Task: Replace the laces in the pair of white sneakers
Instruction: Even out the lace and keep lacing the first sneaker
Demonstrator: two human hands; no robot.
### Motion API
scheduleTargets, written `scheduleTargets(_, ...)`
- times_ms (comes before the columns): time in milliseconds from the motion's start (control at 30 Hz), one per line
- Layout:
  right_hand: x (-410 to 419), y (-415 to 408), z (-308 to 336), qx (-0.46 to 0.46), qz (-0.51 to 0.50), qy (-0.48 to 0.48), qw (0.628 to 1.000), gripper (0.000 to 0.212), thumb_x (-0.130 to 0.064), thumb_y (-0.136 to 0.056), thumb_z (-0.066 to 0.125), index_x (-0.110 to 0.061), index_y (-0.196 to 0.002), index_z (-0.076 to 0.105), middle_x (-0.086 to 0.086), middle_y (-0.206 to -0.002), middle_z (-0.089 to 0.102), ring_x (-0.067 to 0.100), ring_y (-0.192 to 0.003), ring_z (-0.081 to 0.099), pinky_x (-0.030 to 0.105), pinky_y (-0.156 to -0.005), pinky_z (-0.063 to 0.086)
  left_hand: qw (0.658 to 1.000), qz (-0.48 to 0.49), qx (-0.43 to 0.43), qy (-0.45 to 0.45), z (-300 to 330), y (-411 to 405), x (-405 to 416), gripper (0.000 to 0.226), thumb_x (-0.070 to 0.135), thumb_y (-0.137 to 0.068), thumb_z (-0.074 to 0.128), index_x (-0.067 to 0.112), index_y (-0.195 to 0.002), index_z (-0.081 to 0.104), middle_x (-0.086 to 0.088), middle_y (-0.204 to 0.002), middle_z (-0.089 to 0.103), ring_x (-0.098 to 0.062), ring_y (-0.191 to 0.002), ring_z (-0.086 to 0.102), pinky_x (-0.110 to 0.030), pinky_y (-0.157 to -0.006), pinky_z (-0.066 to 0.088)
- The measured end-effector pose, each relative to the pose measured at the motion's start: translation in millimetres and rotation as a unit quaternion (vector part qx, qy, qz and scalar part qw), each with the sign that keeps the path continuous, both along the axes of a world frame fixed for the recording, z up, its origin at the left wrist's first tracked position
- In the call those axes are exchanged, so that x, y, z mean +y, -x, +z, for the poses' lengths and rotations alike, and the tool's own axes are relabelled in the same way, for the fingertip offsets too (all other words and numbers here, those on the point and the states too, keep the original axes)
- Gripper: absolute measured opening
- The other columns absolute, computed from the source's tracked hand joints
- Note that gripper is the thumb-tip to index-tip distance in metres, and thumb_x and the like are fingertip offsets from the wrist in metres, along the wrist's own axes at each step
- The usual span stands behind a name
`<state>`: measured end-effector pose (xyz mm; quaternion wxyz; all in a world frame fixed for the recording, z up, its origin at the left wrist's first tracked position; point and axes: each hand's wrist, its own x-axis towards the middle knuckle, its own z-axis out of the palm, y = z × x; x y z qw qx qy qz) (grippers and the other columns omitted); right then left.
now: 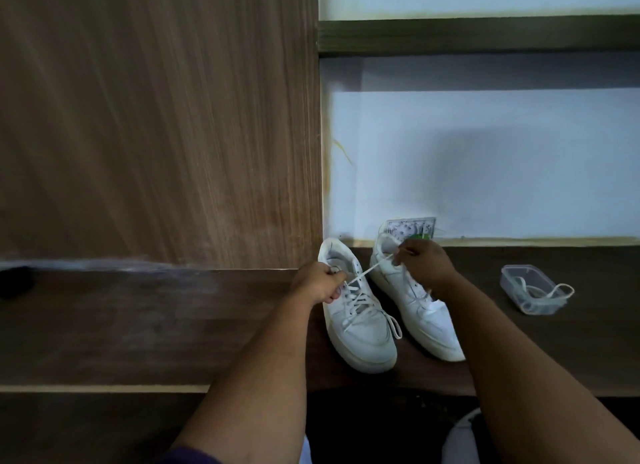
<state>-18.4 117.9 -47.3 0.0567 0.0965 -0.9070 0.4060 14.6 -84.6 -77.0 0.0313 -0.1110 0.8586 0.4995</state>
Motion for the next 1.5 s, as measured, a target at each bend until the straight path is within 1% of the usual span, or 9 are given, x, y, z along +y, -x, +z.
scheduleTargets(133, 3.1, 6.8, -11.8, -0.013, -0.035, -0.023, 0.999, 0.025, -0.020, -0.097, 0.049, -0.002, -0.091, 0.066, 0.012, -0.096, 0.068, 0.027, -0.091, 0.060, 0.030, -0.076, 0.042, 1.000, 0.001, 0.006, 0.004, -1.8, 1.3, 3.2, 0.027, 0.031, -0.090, 0.060, 0.011, -0.073, 0.066, -0.010, -0.075, 0.072, -0.021, -0.071, 0.070, -0.036, -0.079, 0.059)
scheduleTargets(467, -1.0, 8.0, -14.8, 0.014, -0.028, -0.003, 0.999, 0.029, -0.035, -0.096, 0.051, -0.009, -0.092, 0.064, 0.007, -0.083, 0.064, 0.022, -0.079, 0.058, 0.027, -0.067, 0.038, 1.000, -0.008, -0.014, 0.005, -2.5, 0.3, 2.3, 0.037, 0.044, -0.086, 0.069, 0.008, -0.079, 0.068, -0.004, -0.071, 0.071, -0.012, -0.060, 0.065, -0.025, -0.064, 0.055)
scheduleTargets(700, -12.9, 2.0, -18.4, -0.013, 0.022, 0.025, 0.999, 0.014, -0.031, -0.091, 0.059, -0.018, -0.095, 0.063, 0.007, -0.086, 0.068, 0.020, -0.082, 0.063, 0.025, -0.067, 0.044, 0.984, 0.028, -0.130, -0.117, 1.3, 0.6, 14.5, 0.019, 0.018, -0.093, 0.060, 0.014, -0.074, 0.060, 0.004, -0.067, 0.062, -0.003, -0.054, 0.049, -0.016, -0.053, 0.036)
scheduleTargets(833, -26.1, -7.8, -16.9, 0.009, 0.054, -0.038, 0.998, 0.025, -0.037, -0.092, 0.057, -0.013, -0.091, 0.065, 0.007, -0.082, 0.065, 0.015, -0.075, 0.056, 0.020, -0.063, 0.041, 0.962, 0.069, -0.170, -0.201, 6.3, -5.7, 18.8, 0.023, 0.018, -0.091, 0.056, 0.015, -0.068, 0.055, 0.007, -0.050, 0.055, -0.006, -0.055, 0.047, -0.017, -0.055, 0.040)
scheduleTargets(1067, -19.4, 1.9, -21.5, -0.035, -0.023, 0.034, 0.999, 0.007, -0.026, -0.086, 0.062, -0.020, -0.084, 0.064, 0.006, -0.083, 0.069, 0.017, -0.073, 0.062, 0.022, -0.067, 0.045, 0.953, 0.087, -0.151, -0.249, 4.3, -6.3, 15.4, 0.023, 0.004, -0.090, 0.045, 0.008, -0.068, 0.050, -0.004, -0.066, 0.050, -0.014, -0.061, 0.053, -0.026, -0.066, 0.051)
scheduleTargets(1133, -18.5, -1.4, -20.9, -0.034, -0.018, 0.025, 0.999, 0.007, -0.022, -0.086, 0.063, -0.015, -0.085, 0.064, 0.003, -0.078, 0.065, 0.013, -0.066, 0.059, 0.019, -0.059, 0.044, 0.961, 0.089, -0.121, -0.232, 3.8, -4.5, 12.0, 0.022, -0.001, -0.090, 0.044, 0.005, -0.071, 0.053, -0.007, -0.067, 0.053, -0.016, -0.060, 0.055, -0.028, -0.069, 0.054)
scheduleTargets(1267, -27.7, -7.4, -20.3, -0.025, 0.058, -0.068, 0.996, 0.011, -0.018, -0.089, 0.058, -0.016, -0.092, 0.068, 0.005, -0.101, 0.067, 0.015, -0.088, 0.059, 0.023, -0.075, 0.044, 0.973, 0.076, -0.090, -0.198, 3.2, -3.4, 6.3, 0.015, 0.004, -0.091, 0.056, 0.005, -0.077, 0.058, -0.009, -0.069, 0.058, -0.016, -0.061, 0.057, -0.029, -0.070, 0.055)
scheduleTargets(1367, -39.2, -9.1, -23.1, -0.039, 0.088, -0.030, 0.995, 0.019, -0.011, -0.089, 0.052, -0.017, -0.098, 0.068, -0.003, -0.098, 0.064, 0.014, -0.094, 0.058, 0.022, -0.078, 0.040, 0.980, 0.068, -0.086, -0.168, 2.9, -4.8, 7.1, 0.009, 0.004, -0.086, 0.069, 0.004, -0.085, 0.060, -0.009, -0.069, 0.061, -0.016, -0.060, 0.061, -0.028, -0.064, 0.057)
scheduleTargets(1500, -49.1, -8.8, -25.0, -0.030, 0.102, -0.041, 0.994, 0.017, -0.023, -0.092, 0.055, -0.015, -0.098, 0.069, -0.001, -0.098, 0.066, 0.015, -0.093, 0.059, 0.024, -0.078, 0.044, 0.980, 0.076, -0.079, -0.164, 5.7, -7.5, 6.2, 0.035, -0.009, -0.082, 0.065, -0.009, -0.115, 0.055, -0.015, -0.073, 0.064, -0.018, -0.058, 0.065, -0.026, -0.051, 0.057)
